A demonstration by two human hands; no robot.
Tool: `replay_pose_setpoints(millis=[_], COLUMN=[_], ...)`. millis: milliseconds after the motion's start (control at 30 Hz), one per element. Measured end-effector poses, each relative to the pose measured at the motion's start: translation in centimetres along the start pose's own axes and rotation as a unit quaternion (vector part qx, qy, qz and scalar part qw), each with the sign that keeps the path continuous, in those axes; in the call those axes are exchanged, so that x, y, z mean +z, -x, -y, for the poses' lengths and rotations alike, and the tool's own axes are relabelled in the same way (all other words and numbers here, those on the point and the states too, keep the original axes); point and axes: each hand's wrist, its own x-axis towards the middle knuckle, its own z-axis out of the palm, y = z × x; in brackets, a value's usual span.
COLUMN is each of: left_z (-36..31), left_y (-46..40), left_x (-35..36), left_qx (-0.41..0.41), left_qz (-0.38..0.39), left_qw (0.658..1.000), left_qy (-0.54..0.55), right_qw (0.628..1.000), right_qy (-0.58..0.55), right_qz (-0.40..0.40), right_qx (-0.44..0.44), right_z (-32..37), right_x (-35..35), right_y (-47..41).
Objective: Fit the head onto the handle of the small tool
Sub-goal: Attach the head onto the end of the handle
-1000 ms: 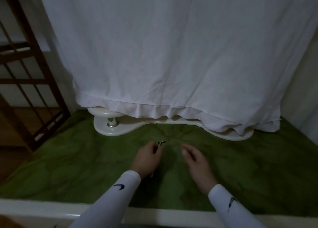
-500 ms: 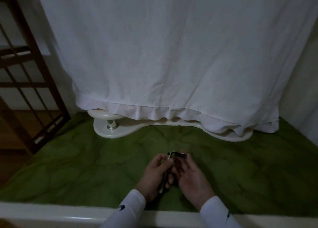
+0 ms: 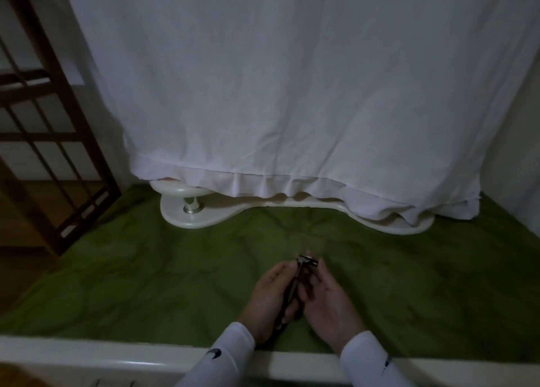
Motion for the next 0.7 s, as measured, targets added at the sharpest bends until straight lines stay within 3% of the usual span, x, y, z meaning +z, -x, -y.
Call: replay_pose_setpoints(millis=[700], left_z=[-0.56], left_y=[0.20], left_x=[0.74], left_qx=[-0.014], left_qz=[-0.011], left_qw=[0.999], left_qy=[-0.031], right_qw=[0.999], right_qy=[-0.009], right_qz=[0.043], right_qx=[-0.007], right_z=[-0.15], right_x=[-0.75], right_y=[-0.51])
